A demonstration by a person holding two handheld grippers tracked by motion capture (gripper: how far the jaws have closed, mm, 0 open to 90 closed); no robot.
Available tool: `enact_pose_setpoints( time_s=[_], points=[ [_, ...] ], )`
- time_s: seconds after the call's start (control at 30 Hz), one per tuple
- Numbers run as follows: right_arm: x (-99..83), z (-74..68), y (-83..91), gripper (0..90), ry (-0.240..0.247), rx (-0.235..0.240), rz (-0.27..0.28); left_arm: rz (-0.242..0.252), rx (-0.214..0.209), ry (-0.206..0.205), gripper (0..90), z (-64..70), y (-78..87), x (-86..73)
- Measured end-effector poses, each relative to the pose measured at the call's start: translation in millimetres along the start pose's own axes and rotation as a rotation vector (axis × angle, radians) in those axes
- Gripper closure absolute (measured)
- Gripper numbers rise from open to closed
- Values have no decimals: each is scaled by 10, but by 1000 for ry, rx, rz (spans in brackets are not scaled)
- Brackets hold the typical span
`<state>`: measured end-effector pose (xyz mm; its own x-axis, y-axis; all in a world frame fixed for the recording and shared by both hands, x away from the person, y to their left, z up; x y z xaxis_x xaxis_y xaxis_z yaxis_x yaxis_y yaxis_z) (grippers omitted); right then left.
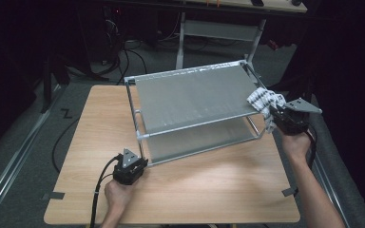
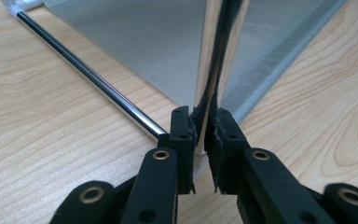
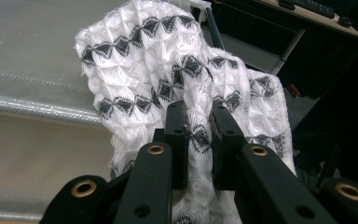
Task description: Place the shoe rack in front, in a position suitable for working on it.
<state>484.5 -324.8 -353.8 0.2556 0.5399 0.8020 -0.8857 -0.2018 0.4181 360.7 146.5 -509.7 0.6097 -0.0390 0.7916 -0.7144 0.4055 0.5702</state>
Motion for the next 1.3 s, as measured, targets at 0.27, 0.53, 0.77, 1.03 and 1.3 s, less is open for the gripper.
enact_pose_setpoints(
  time_s=[0.27,0.53,0.77,1.03,1.3],
  points=[
    [50,-70,-77,803,2,1,22,20,27,25,805,-74,76,-50],
    [161,-103,181,802,21,18,68,19,35,33,805,-107,110,-66],
    [-131,-193,120,799,56,12,-4,19,20,29,803,-131,124,-72],
    [-438,-354,-23,797,-7,53,-39,4,6,23,800,-148,149,-74],
    [-641,-405,-173,802,-51,57,-95,-6,-8,12,800,-156,164,-74]
  ],
)
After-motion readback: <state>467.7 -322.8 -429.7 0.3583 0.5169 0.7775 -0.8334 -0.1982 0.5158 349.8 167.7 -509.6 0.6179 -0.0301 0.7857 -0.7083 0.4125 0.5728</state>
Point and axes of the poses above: each handheld gripper's, and its own axes: y roughly backward along the jaws, x roughly out of its top, z roughly to its right, the point moved 3 cm from there along -y, roughly forward along the jaws, and after that the axes turned 13 degrees about y, right-handed, at the moved point
